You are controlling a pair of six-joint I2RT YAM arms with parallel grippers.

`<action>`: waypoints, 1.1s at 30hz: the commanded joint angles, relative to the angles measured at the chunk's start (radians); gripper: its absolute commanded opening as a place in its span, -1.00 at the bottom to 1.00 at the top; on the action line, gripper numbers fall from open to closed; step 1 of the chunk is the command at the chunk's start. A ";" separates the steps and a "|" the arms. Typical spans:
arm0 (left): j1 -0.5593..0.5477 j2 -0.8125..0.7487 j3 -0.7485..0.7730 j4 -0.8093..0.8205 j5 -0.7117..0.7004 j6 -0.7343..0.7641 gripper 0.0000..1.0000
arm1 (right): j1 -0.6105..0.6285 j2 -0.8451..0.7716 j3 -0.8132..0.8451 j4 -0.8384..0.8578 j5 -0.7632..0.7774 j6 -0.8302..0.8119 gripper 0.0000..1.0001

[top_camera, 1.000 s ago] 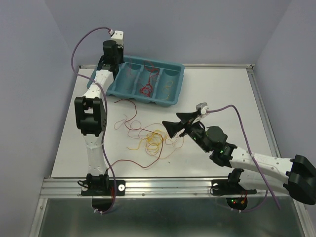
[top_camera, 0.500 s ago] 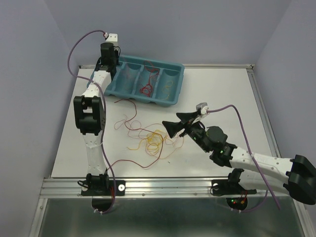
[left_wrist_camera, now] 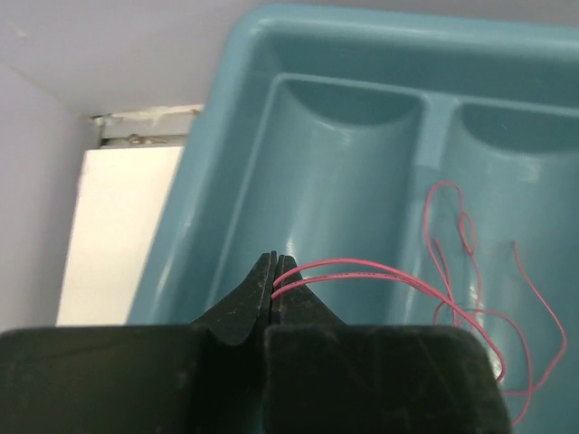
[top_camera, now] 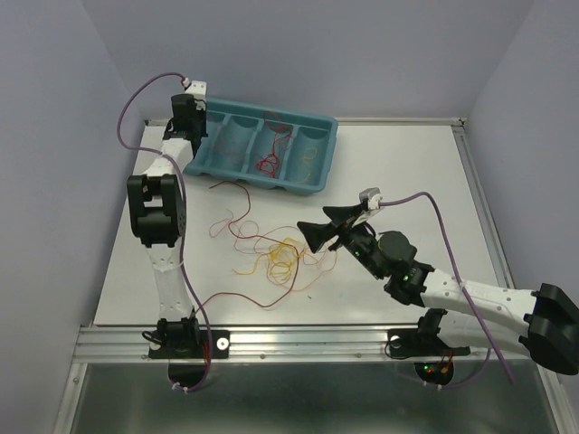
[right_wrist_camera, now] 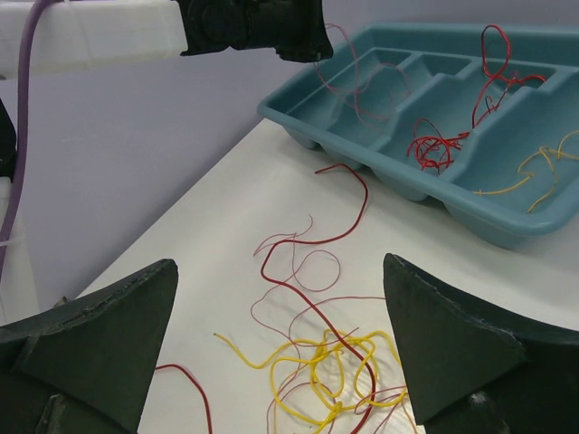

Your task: Untangle the cables

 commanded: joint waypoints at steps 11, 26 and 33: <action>-0.141 -0.074 -0.039 0.025 -0.068 0.126 -1.00 | 0.003 -0.003 -0.027 0.042 0.010 0.004 1.00; -0.139 0.276 0.425 -0.393 0.012 -0.016 -1.00 | 0.003 -0.027 -0.033 0.036 0.005 0.013 1.00; -0.141 0.290 0.431 -0.403 0.008 -0.024 -0.74 | 0.003 -0.026 -0.033 0.033 0.004 0.014 1.00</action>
